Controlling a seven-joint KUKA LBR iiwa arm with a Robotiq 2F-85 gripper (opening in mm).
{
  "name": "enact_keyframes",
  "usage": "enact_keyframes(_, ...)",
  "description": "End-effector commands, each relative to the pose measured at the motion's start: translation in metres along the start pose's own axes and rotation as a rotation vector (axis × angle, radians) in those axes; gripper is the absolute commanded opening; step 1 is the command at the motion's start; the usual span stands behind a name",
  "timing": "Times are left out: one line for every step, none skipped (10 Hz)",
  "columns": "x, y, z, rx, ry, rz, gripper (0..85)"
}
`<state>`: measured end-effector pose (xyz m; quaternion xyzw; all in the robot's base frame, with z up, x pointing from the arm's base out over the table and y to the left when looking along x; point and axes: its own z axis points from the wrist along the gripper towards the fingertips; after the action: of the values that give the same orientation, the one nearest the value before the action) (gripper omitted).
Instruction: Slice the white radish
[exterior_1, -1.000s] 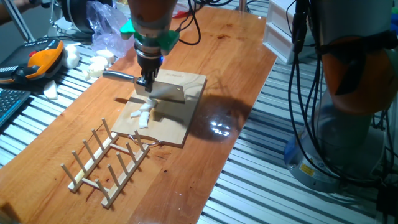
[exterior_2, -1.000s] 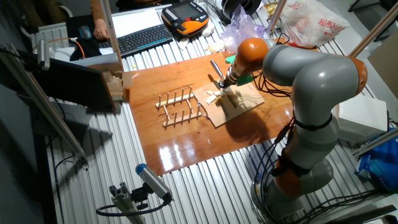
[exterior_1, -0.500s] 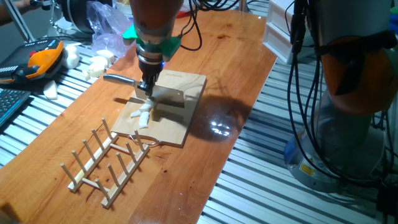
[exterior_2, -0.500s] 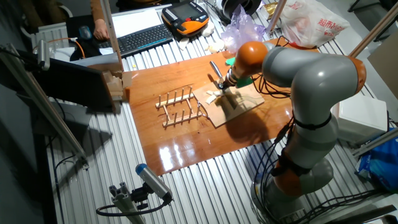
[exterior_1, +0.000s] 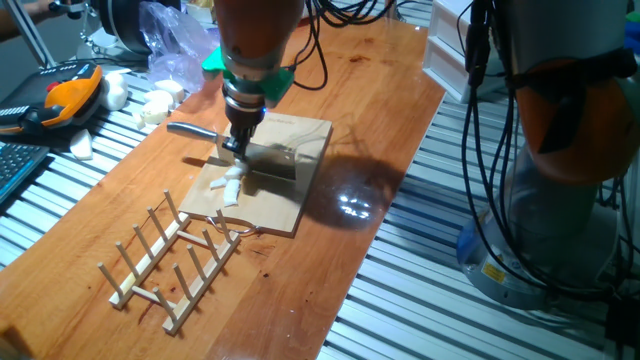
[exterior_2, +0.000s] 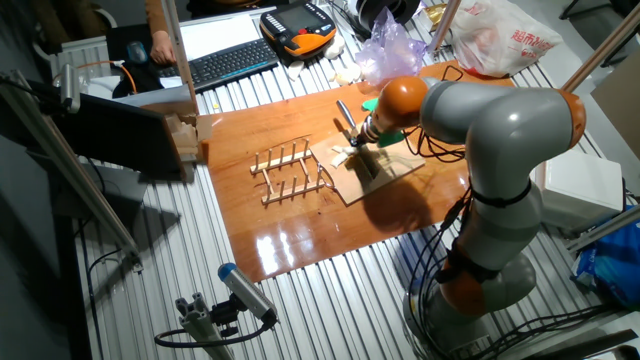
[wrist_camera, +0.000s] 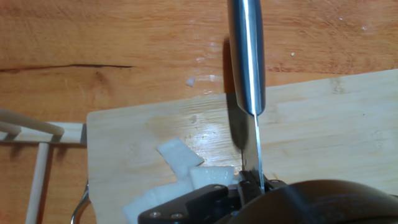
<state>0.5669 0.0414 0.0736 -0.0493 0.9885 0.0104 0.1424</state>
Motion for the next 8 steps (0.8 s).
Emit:
enact_keyframes(0.001,0.002,0.001,0.002,-0.006,0.002,0.0)
enact_keyframes(0.001,0.004,0.002,0.002,-0.006,0.005,0.0)
enact_keyframes(0.002,0.005,0.002,0.002,-0.006,0.007,0.0)
enact_keyframes(0.002,0.005,0.001,0.002,-0.004,0.007,0.0)
enact_keyframes(0.000,0.004,-0.004,0.001,0.006,0.005,0.0)
enact_keyframes(-0.002,0.004,-0.017,-0.014,0.033,0.012,0.0)
enact_keyframes(-0.004,0.004,-0.026,-0.015,0.050,0.013,0.0)
enact_keyframes(-0.006,0.002,-0.032,-0.016,0.060,0.013,0.0)
